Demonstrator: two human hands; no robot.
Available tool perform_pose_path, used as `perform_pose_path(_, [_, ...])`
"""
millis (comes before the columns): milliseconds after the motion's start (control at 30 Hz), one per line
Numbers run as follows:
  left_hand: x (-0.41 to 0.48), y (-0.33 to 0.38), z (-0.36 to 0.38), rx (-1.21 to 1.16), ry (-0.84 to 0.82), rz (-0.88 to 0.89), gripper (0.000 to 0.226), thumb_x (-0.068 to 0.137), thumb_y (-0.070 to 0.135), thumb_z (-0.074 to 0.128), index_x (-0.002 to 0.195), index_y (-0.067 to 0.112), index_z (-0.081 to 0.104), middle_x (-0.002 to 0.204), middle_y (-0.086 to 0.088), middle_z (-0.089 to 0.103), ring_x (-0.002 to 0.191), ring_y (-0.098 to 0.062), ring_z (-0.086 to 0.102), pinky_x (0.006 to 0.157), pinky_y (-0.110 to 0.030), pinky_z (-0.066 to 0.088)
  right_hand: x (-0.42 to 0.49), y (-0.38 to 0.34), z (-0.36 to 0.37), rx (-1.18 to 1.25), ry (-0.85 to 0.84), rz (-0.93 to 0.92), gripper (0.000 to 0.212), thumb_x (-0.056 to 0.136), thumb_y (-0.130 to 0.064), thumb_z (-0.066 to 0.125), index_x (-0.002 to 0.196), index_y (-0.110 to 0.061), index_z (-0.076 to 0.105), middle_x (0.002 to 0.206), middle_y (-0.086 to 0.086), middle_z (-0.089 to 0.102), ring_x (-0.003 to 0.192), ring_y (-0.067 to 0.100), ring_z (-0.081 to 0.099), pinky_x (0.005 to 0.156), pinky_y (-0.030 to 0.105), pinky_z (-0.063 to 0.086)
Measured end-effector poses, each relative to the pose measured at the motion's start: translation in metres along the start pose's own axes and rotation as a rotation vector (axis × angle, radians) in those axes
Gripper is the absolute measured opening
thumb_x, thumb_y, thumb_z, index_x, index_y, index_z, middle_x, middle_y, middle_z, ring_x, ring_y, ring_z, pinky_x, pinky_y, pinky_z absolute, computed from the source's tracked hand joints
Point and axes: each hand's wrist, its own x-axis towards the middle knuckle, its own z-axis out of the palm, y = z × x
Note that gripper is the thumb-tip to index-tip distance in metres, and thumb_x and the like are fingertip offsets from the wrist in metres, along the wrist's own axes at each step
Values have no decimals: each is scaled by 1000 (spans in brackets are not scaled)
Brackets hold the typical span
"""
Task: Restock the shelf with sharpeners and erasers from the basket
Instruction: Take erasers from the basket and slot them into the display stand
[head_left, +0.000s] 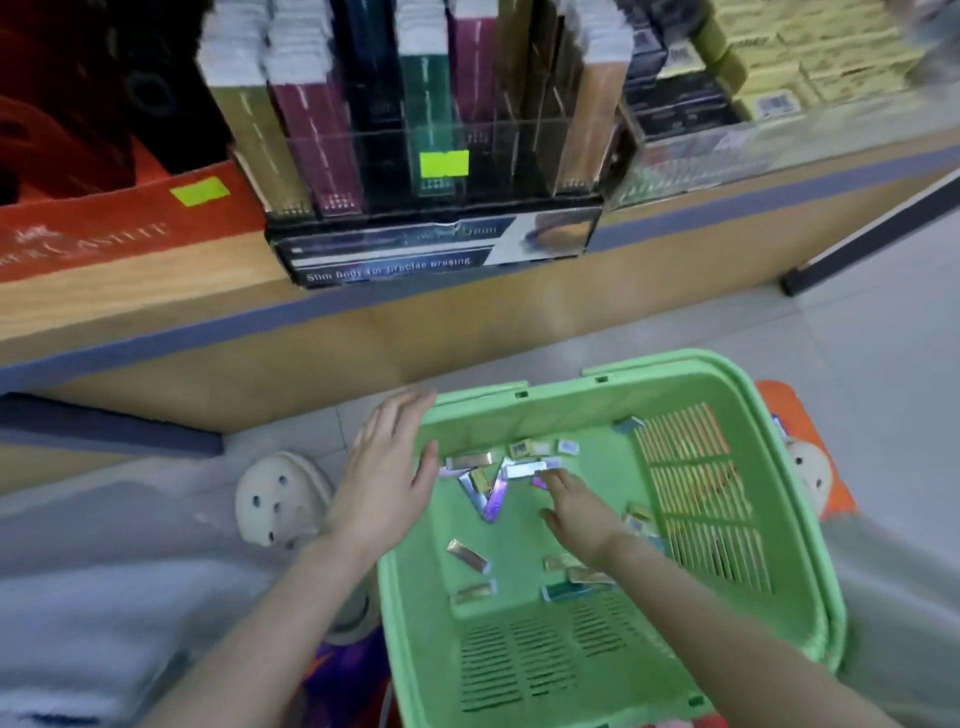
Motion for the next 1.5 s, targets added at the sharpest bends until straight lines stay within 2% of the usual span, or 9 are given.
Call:
perform_pose_path(200, [4, 0, 5, -45, 48, -17, 43, 96, 16, 48, 139, 14, 43, 131, -1, 47, 124, -13, 40, 103, -21, 25, 40, 4, 30, -53, 151, 159, 79, 94, -29, 55, 150, -8, 4, 158, 7, 8, 146, 23, 6, 118, 36, 3])
perform_pose_path(400, [6, -5, 9, -45, 40, -19, 47, 94, 32, 36, 136, 13, 46, 129, 0, 47, 119, -7, 39, 97, -3, 15, 65, 21, 26, -115, 117, 256, 76, 86, -43, 63, 146, -19, 22, 148, 11, 26, 136, 30, 23, 104, 41, 33])
perform_pose_path(667, [3, 8, 11, 67, 142, 135, 41, 90, 23, 42, 128, 11, 50, 124, -7, 52, 117, -20, 43, 99, -30, 26, 75, 37, 22, -167, 136, 146, 44, 88, -41, 58, 126, -22, 48, 133, 11, 39, 123, 29, 33, 95, 41, 36])
perform_pose_path(800, [-7, 33, 33, 2, 81, 316, 31, 86, 19, 46, 117, 17, 49, 111, 0, 52, 103, -15, 46, 90, -27, 31, 65, 41, 28, -39, 143, 116, 35, 92, -26, 55, 126, -19, 53, 130, 13, 42, 118, 32, 34, 84, 39, 45])
perform_pose_path(933, [-3, 40, 82, -50, -188, -24, 31, 94, 28, 47, 124, 22, 50, 123, 6, 51, 117, -8, 41, 100, -16, 23, 57, 51, 24, 16, 115, 165, 37, 90, -21, 57, 125, -18, 50, 125, 13, 39, 116, 31, 35, 81, 40, 49])
perform_pose_path(1033, [7, 18, 124, -132, -303, -320, 45, 94, 30, 52, 137, 20, 44, 136, 5, 45, 128, -15, 41, 112, -28, 26, 50, 62, 21, 75, 100, 227, 41, 88, -21, 60, 127, -18, 47, 124, 13, 37, 112, 29, 41, 85, 40, 50])
perform_pose_path(1133, [18, 1, 149, -136, -289, -495, 51, 93, 32, 54, 140, 20, 41, 139, 0, 45, 126, -21, 46, 111, -36, 35, 45, 71, 21, 165, 102, 272, 41, 87, -18, 59, 127, -17, 47, 125, 13, 37, 112, 28, 44, 92, 39, 47])
perform_pose_path(1267, [21, -15, 167, 26, -324, -513, 62, 94, 37, 51, 149, 21, 26, 150, 1, 32, 141, -20, 27, 115, -34, 15, 41, 72, 27, 193, 124, 266, 43, 88, -16, 60, 129, -16, 45, 130, 13, 35, 118, 29, 39, 98, 41, 45])
perform_pose_path(1500, [22, -24, 191, 253, -427, -562, 88, 80, 60, 60, 144, 12, 23, 137, -9, 28, 127, -25, 29, 108, -34, 26, 41, 73, 35, 260, 146, 261, 49, 86, -11, 65, 131, -18, 45, 132, 12, 35, 121, 28, 41, 100, 40, 43])
